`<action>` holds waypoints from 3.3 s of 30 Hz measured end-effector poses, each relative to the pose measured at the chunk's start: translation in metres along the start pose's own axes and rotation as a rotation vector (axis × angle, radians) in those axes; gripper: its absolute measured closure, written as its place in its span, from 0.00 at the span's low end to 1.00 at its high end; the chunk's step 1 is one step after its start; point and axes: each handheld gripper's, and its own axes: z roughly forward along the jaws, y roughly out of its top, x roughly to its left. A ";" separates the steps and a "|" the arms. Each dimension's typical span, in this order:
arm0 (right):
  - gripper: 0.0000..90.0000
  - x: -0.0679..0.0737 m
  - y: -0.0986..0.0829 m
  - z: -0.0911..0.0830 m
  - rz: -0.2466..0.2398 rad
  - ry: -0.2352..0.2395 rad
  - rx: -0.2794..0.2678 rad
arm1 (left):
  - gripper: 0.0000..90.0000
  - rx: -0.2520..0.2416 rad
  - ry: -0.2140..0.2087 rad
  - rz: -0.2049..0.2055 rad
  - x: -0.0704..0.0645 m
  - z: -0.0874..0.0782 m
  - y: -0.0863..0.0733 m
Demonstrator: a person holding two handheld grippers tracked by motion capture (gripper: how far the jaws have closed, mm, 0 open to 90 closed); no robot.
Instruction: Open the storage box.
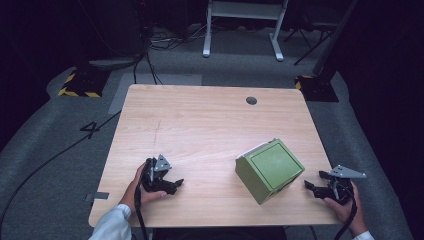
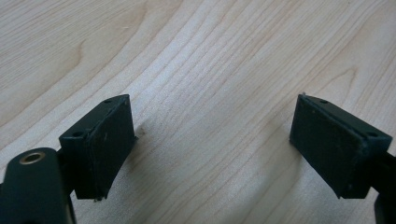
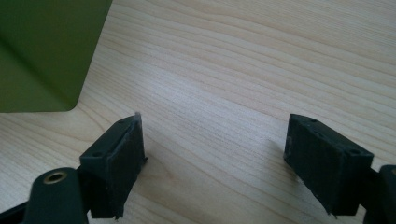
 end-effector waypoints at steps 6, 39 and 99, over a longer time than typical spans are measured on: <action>0.22 0.001 0.000 0.000 -0.011 0.015 0.001 | 0.16 0.000 -0.001 -0.001 0.000 0.000 0.000; 0.38 0.048 0.036 -0.014 -0.197 0.220 -0.085 | 0.16 0.000 0.001 0.001 0.001 -0.002 -0.001; 0.30 0.034 0.010 0.010 -0.168 0.201 -0.009 | 0.44 -0.048 -0.418 0.257 -0.055 0.125 0.219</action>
